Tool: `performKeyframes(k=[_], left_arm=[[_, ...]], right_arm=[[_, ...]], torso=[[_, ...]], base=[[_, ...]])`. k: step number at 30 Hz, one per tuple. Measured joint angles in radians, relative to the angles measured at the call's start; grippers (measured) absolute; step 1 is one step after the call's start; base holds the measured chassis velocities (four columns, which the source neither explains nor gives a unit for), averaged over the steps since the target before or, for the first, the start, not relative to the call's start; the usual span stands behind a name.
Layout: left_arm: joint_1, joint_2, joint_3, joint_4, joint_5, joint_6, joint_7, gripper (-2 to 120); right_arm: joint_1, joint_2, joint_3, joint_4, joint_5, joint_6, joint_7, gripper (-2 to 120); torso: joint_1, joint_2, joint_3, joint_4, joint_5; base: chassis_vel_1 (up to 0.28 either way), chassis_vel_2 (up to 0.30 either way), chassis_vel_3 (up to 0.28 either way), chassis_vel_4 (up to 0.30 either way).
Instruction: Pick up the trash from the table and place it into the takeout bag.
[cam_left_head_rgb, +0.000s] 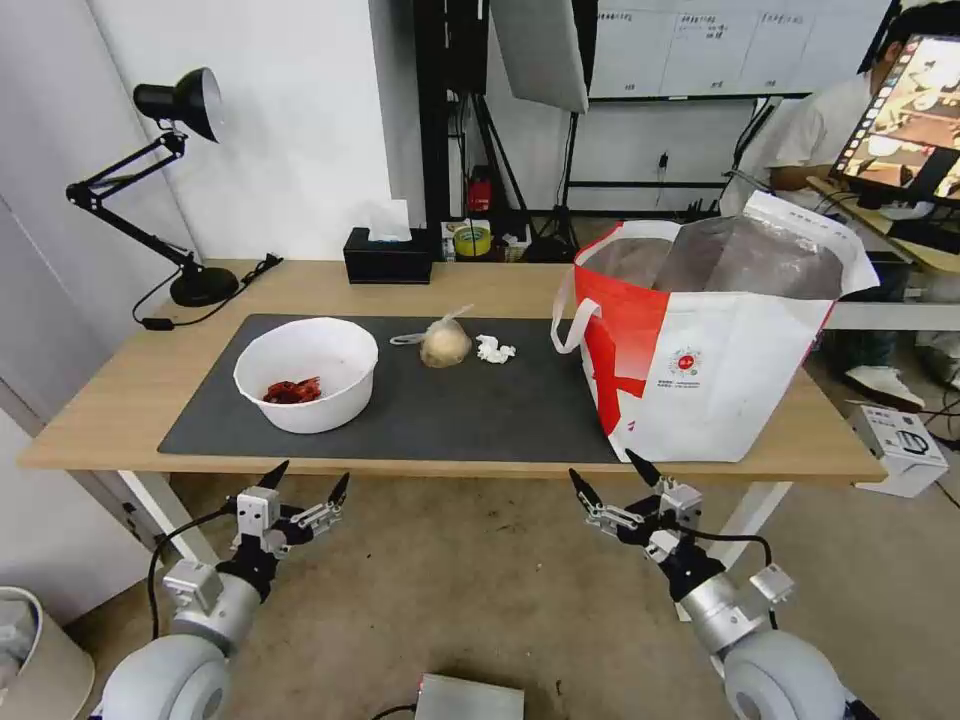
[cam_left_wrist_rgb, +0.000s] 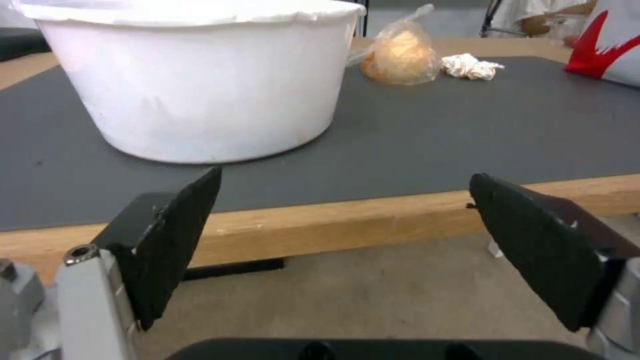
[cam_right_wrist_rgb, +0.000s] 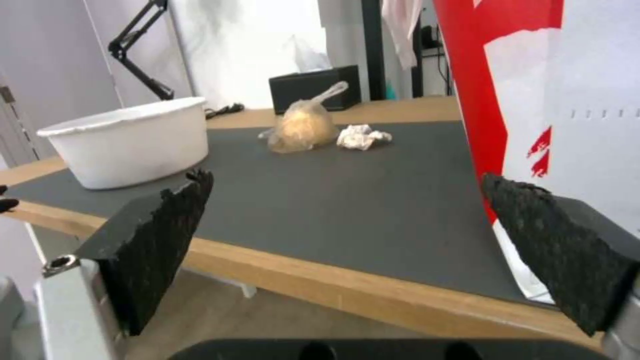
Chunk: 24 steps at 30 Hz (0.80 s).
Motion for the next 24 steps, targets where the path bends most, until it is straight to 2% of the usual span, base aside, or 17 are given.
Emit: performKeyframes(k=[10, 13, 15, 17, 19, 20, 21, 24], left_arm=[[-0.002, -0.008, 0.001, -0.003, 0.002, 0.0, 0.001, 100], [-0.004, -0.009, -0.003, -0.005, 0.023, -0.006, 0.004, 100], [-0.004, -0.01, -0.003, -0.005, 0.025, -0.007, 0.004, 100], [-0.002, -0.015, -0.005, -0.005, 0.031, -0.009, 0.005, 100], [-0.001, -0.015, -0.006, -0.006, 0.033, -0.009, 0.005, 100], [0.003, -0.016, -0.009, -0.009, 0.035, -0.009, 0.005, 100], [0.003, -0.016, -0.009, -0.009, 0.035, -0.009, 0.005, 100], [0.007, -0.016, -0.012, -0.015, 0.036, -0.009, 0.006, 100]], right_arm=[[0.105, -0.018, -0.082, 0.008, 0.036, -0.057, 0.029, 100], [0.196, -0.02, -0.172, 0.011, 0.039, -0.114, 0.078, 100], [0.205, -0.019, -0.182, 0.011, 0.039, -0.12, 0.084, 100], [0.271, -0.006, -0.243, 0.01, 0.039, -0.162, 0.13, 100], [0.296, -0.002, -0.263, 0.009, 0.04, -0.189, 0.147, 100], [0.355, 0.001, -0.304, 0.003, 0.041, -0.248, 0.184, 100], [0.355, 0.001, -0.304, 0.003, 0.041, -0.248, 0.184, 100], [0.479, 0.017, -0.382, -0.031, 0.048, -0.3, 0.239, 100]], torso=[[0.0, 0.0, 0.0, 0.0, 0.0], [0.0, 0.0, 0.0, 0.0, -0.0001], [0.0, 0.0, 0.0, 0.0, 0.0], [0.0, 0.0, 0.0, 0.0, 0.0], [0.0, 0.0, 0.0, 0.0001, 0.0], [0.0, 0.0, 0.0, 0.0, 0.0], [0.0, 0.0, 0.0, 0.0, 0.0], [0.0, 0.0, 0.0, 0.0001, 0.0001]], base=[[0.0, 0.0, 0.0, 0.0], [0.0, 0.0, 0.0, 0.0], [0.0, 0.0, 0.0, 0.0], [0.0, 0.0, 0.0, 0.0], [0.0, 0.0, 0.0, 0.0], [0.0, 0.0, 0.0, 0.0], [0.0, 0.0, 0.0, 0.0], [0.0, 0.0, 0.0, 0.0]])
